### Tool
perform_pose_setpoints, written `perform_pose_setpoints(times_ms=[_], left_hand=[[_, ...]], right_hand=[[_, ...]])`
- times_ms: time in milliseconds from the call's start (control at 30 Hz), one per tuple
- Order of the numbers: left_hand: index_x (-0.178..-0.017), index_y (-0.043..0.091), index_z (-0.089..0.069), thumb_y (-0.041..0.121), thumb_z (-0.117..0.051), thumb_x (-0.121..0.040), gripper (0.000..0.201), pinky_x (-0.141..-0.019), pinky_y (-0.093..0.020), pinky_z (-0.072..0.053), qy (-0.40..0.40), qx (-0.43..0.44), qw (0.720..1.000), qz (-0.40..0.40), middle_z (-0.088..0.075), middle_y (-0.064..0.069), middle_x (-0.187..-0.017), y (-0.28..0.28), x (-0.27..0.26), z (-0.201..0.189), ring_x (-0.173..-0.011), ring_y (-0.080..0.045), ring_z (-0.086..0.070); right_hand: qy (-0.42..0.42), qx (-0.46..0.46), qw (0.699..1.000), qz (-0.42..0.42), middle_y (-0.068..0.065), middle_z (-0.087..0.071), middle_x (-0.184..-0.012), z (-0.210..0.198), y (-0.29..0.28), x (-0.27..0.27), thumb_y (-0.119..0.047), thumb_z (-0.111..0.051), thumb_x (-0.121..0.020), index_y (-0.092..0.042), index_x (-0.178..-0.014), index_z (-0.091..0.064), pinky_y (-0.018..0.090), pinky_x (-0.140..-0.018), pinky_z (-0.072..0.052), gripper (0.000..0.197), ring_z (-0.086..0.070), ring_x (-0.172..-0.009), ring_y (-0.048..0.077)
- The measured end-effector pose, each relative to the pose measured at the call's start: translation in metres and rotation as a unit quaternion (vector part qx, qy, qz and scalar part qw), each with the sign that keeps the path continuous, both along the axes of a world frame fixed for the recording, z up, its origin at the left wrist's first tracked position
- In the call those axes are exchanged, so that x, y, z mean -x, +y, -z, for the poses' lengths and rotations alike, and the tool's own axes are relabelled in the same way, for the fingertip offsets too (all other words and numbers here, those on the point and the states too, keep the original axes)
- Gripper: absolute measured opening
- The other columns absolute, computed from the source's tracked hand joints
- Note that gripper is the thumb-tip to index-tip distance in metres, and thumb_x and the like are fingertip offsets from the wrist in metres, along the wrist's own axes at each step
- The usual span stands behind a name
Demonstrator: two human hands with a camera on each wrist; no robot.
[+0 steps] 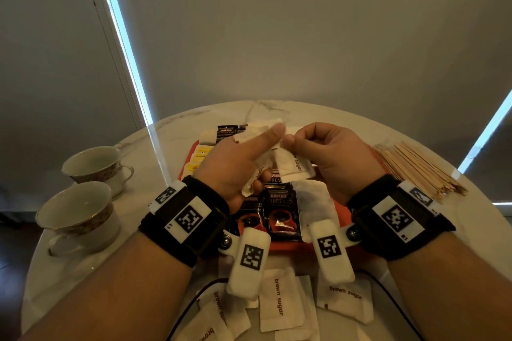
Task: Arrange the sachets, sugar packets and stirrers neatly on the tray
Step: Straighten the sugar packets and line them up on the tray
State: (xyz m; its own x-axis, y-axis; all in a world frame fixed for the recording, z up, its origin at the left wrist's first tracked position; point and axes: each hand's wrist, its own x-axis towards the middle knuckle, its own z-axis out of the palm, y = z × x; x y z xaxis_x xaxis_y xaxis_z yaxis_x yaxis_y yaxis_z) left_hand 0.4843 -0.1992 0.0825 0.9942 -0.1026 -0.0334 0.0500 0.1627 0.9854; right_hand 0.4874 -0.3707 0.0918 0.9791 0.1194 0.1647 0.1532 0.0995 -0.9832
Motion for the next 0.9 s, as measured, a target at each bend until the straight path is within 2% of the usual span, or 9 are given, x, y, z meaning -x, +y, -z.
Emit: perform_pose_setpoints(times_ms=[100, 167, 267, 333, 433, 500, 667, 800, 900], left_hand=[[-0.104, 0.013, -0.075, 0.029, -0.081, -0.087, 0.024, -0.043, -0.021, -0.040, -0.019, -0.060, 0.998, 0.017, -0.071, -0.003, -0.076, -0.002, 0.002, 0.006, -0.054, -0.009, -0.052], [-0.105, 0.010, -0.074, 0.020, -0.080, -0.089, 0.020, -0.042, -0.020, -0.040, -0.011, -0.043, 0.999, 0.001, -0.072, -0.004, -0.077, -0.003, 0.001, 0.008, -0.053, -0.009, -0.052], [-0.104, 0.006, -0.075, 0.021, -0.080, -0.089, 0.022, -0.039, -0.019, -0.038, 0.001, 0.020, 0.999, -0.042, -0.070, -0.006, -0.078, -0.003, -0.003, 0.008, -0.051, -0.008, -0.051], [-0.099, 0.005, -0.075, 0.019, -0.078, -0.090, 0.017, -0.038, -0.018, -0.038, 0.015, 0.060, 0.996, -0.063, -0.066, -0.006, -0.074, -0.002, -0.004, 0.006, -0.049, -0.008, -0.050], [-0.097, 0.004, -0.072, 0.014, -0.075, -0.092, 0.011, -0.035, -0.018, -0.038, 0.038, 0.119, 0.991, -0.056, -0.061, -0.005, -0.068, -0.004, -0.004, 0.004, -0.045, -0.009, -0.048], [-0.100, 0.003, -0.072, 0.013, -0.075, -0.092, 0.014, -0.035, -0.017, -0.038, 0.036, 0.121, 0.990, -0.057, -0.064, -0.005, -0.069, -0.006, -0.003, 0.005, -0.046, -0.009, -0.049], [-0.105, 0.004, -0.072, 0.023, -0.079, -0.089, 0.026, -0.037, -0.020, -0.039, 0.034, 0.093, 0.991, -0.092, -0.066, -0.009, -0.077, -0.005, -0.005, 0.006, -0.048, -0.011, -0.052], [-0.106, 0.007, -0.072, 0.031, -0.079, -0.089, 0.031, -0.037, -0.022, -0.040, 0.050, 0.099, 0.989, -0.102, -0.069, -0.015, -0.089, -0.001, -0.010, 0.008, -0.050, -0.013, -0.054], [-0.112, 0.006, -0.069, 0.032, -0.076, -0.092, 0.034, -0.035, -0.021, -0.039, 0.056, 0.105, 0.989, -0.093, -0.067, -0.014, -0.085, -0.002, -0.010, 0.007, -0.049, -0.013, -0.055]], right_hand=[[-0.004, -0.004, 1.000, 0.009, 0.011, -0.070, -0.078, 0.001, -0.001, -0.001, -0.025, -0.081, -0.073, -0.002, -0.091, -0.068, 0.033, -0.059, -0.058, 0.031, -0.068, -0.068, 0.023], [0.004, -0.022, 1.000, 0.009, 0.012, -0.070, -0.082, 0.000, -0.001, -0.001, -0.027, -0.081, -0.073, -0.002, -0.092, -0.069, 0.037, -0.065, -0.060, 0.033, -0.068, -0.074, 0.027], [0.037, 0.005, 0.999, -0.037, 0.015, -0.072, -0.089, -0.003, -0.001, 0.003, -0.022, -0.081, -0.073, 0.003, -0.102, -0.067, 0.033, -0.066, -0.060, 0.041, -0.069, -0.077, 0.025], [0.052, 0.028, 0.997, -0.044, 0.015, -0.071, -0.087, -0.007, -0.001, 0.005, -0.009, -0.079, -0.077, 0.007, -0.104, -0.065, 0.030, -0.066, -0.060, 0.034, -0.068, -0.074, 0.022], [0.057, -0.019, 0.998, 0.009, 0.009, -0.069, -0.076, -0.012, -0.005, 0.000, 0.004, -0.072, -0.085, 0.002, -0.094, -0.066, 0.027, -0.061, -0.060, 0.011, -0.066, -0.063, 0.015], [0.060, -0.035, 0.997, 0.032, 0.007, -0.068, -0.074, -0.016, -0.005, -0.001, 0.002, -0.072, -0.087, -0.003, -0.091, -0.067, 0.028, -0.060, -0.059, 0.008, -0.064, -0.061, 0.014], [0.080, 0.006, 0.994, 0.079, 0.004, -0.067, -0.070, -0.022, -0.017, -0.006, -0.001, -0.071, -0.090, -0.010, -0.090, -0.067, 0.027, -0.055, -0.055, 0.009, -0.060, -0.056, 0.011], [0.174, 0.013, 0.974, 0.144, 0.004, -0.060, -0.066, -0.011, -0.049, -0.013, 0.003, -0.062, -0.092, -0.010, -0.089, -0.065, 0.025, -0.051, -0.049, 0.013, -0.055, -0.052, 0.011], [0.270, 0.062, 0.942, 0.189, 0.004, -0.052, -0.063, 0.006, -0.071, -0.017, 0.006, -0.059, -0.091, -0.006, -0.081, -0.060, 0.025, -0.051, -0.046, 0.016, -0.049, -0.052, 0.012]])
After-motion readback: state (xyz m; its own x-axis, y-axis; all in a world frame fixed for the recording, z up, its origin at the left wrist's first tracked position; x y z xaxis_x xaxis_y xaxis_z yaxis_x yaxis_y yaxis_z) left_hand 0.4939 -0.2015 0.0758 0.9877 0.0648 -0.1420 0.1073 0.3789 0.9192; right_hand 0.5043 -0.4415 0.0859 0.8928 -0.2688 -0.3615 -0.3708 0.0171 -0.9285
